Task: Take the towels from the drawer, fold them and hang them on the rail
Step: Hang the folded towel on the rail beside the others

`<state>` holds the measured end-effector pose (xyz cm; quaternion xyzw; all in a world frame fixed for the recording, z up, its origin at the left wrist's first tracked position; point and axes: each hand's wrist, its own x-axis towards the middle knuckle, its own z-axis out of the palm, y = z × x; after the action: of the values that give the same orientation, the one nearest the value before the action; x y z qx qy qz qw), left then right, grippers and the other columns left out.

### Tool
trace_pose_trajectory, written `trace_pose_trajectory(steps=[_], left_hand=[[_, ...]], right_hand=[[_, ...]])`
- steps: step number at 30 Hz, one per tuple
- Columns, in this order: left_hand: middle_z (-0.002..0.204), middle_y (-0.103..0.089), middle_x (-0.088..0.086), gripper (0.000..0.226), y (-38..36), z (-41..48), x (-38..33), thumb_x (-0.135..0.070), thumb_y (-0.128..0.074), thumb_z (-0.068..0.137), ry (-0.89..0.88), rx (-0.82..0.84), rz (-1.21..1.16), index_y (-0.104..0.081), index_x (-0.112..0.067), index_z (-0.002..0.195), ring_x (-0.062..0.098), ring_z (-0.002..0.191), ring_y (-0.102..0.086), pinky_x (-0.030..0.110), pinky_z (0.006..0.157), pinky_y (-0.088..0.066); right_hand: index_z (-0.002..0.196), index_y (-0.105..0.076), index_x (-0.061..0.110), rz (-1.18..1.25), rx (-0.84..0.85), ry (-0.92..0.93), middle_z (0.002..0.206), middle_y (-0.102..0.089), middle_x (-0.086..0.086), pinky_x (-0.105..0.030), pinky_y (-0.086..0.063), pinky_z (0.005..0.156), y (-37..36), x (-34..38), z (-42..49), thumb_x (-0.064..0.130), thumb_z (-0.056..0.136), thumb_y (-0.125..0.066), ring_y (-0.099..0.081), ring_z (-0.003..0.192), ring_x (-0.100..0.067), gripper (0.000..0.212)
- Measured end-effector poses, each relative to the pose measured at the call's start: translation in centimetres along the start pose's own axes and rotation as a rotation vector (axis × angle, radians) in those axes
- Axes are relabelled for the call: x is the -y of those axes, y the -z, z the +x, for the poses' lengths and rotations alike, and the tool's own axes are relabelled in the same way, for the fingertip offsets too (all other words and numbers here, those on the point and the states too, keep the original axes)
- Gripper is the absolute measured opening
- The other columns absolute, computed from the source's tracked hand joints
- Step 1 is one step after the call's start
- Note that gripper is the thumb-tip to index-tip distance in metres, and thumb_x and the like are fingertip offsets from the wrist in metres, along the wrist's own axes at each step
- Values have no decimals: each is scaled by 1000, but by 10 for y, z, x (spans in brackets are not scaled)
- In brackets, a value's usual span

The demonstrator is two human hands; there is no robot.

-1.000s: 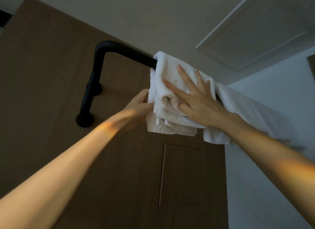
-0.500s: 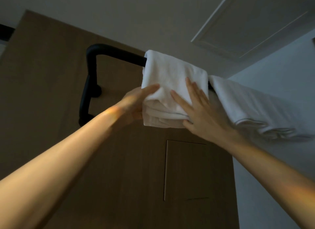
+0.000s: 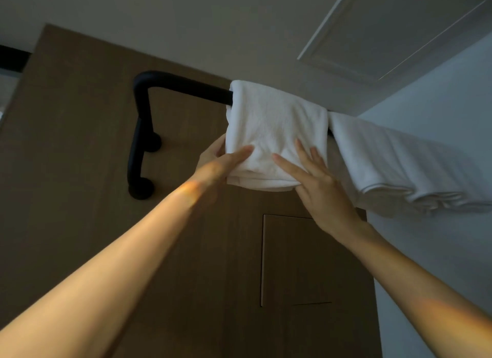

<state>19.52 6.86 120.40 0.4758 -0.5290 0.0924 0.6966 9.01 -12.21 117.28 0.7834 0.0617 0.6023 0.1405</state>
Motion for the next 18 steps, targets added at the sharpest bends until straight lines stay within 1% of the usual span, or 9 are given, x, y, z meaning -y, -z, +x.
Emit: trace_pose_trajectory(steps=[3, 5, 7, 8, 9, 11, 13, 15, 18], left_hand=[[112, -70, -4, 47, -1, -3, -4, -33, -76, 80, -3, -50, 60, -61, -28, 123, 13, 100, -68, 37, 90, -55], [111, -69, -4, 45, -3, -3, -7, -32, -76, 79, -9, -90, 97, -62, -26, 122, 13, 100, -67, 35, 89, -55], [110, -67, -5, 47, -5, -4, -9, -32, -76, 80, -21, -123, 117, -60, -23, 124, 12, 98, -65, 30, 85, -56], [109, -66, -7, 48, -6, -4, -10, -32, -76, 80, -29, -136, 127, -59, -23, 125, 10, 97, -64, 26, 81, -55], [108, -64, -8, 50, -7, -4, -11, -32, -75, 80, -37, -150, 137, -57, -23, 126, 9, 96, -63, 22, 77, -53], [104, -61, -12, 54, -8, -4, -10, -33, -75, 80, -48, -169, 158, -54, -23, 129, 2, 90, -59, 15, 68, -48], [97, -58, -17, 54, -9, -4, -11, -34, -74, 81, -54, -172, 188, -53, -24, 129, -1, 83, -55, 10, 58, -44], [95, -57, -18, 51, -9, -5, -11, -34, -73, 81, -65, -171, 209, -54, -23, 128, -2, 81, -55, 6, 50, -44], [95, -60, -14, 47, -8, -7, -9, -32, -73, 81, -87, -165, 213, -57, -20, 124, -1, 81, -57, 1, 49, -42]], right_hand=[[145, -20, 56, 88, 150, -38, 160, 8, 23, -45, -16, 116, 12, 1, -3, 12, 97, -41, 11, 149, -12, 69], [139, -39, 50, 136, 179, -55, 160, -10, 19, -42, -13, 116, 34, 3, 1, 28, 94, -37, -3, 148, -6, 50], [124, -60, 34, 133, 16, -70, 149, -39, 9, -39, -30, 109, 55, 3, 17, 43, 90, -33, -27, 136, -6, 44], [120, -62, 30, 131, -59, -88, 143, -44, 6, -36, -34, 101, 62, 3, 27, 44, 91, -34, -32, 132, -7, 42], [121, -60, 28, 141, -89, -122, 142, -42, 5, -34, -33, 98, 65, 2, 40, 40, 94, -38, -32, 132, -10, 37], [133, -50, 32, 160, -46, -177, 147, -36, 6, -33, -29, 103, 62, 1, 69, 35, 99, -40, -28, 137, -13, 36], [142, -38, 37, 111, -5, -179, 150, -34, 7, -41, -23, 114, 51, 2, 94, 46, 100, -36, -28, 139, -17, 44], [145, -30, 42, 48, -22, -169, 152, -34, 7, -53, -15, 116, 39, 6, 113, 59, 97, -32, -30, 140, -22, 51], [144, -33, 42, 2, -45, -161, 150, -39, 4, -61, -11, 114, 22, 19, 139, 71, 91, -29, -35, 136, -30, 60]])
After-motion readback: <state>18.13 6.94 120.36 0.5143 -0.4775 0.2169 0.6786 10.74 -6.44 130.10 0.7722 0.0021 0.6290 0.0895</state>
